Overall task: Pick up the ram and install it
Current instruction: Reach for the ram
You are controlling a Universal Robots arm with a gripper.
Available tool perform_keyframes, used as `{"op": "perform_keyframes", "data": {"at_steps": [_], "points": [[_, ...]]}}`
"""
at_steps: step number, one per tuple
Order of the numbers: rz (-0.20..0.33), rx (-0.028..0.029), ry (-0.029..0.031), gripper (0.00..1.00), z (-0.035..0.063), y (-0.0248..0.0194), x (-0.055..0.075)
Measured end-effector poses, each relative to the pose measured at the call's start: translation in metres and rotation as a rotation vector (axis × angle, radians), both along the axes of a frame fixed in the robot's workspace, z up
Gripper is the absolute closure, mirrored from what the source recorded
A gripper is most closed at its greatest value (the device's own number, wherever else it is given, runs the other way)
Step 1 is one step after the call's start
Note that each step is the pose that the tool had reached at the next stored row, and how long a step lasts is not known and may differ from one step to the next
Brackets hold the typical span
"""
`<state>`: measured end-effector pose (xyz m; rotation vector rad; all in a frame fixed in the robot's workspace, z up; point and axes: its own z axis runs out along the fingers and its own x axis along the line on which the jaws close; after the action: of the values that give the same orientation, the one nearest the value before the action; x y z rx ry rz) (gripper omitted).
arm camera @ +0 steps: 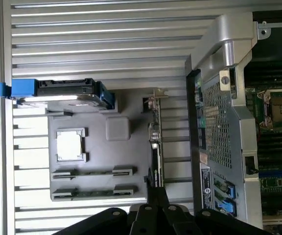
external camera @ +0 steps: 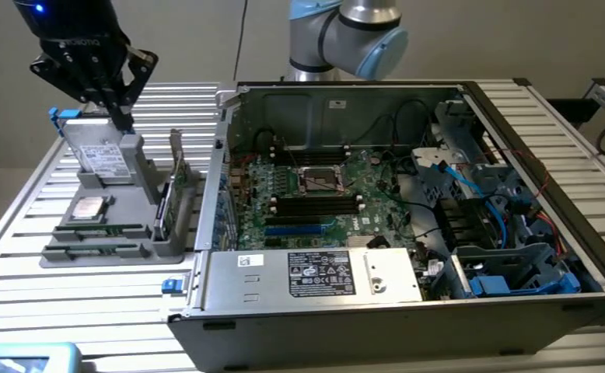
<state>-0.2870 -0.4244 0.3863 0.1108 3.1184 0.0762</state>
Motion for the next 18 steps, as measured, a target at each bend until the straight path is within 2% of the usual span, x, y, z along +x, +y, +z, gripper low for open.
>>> {"op": "perform_keyframes", "data": {"at_steps": [4, 11, 13, 16, 18], "points": [[0.0, 0.0, 0.0, 0.89, -0.0057, -0.0114, -0.002], [0.0, -0.0002, 0.0005, 0.89, -0.0185, -0.0264, -0.008], [0.0, -0.0016, 0.0006, 0.89, -0.0214, -0.0285, -0.011], [0.0, -0.0039, 0.0005, 0.89, -0.0261, -0.029, -0.017], [0.0, -0.0076, 0.0006, 0.89, -0.0286, -0.0293, -0.02]]}}
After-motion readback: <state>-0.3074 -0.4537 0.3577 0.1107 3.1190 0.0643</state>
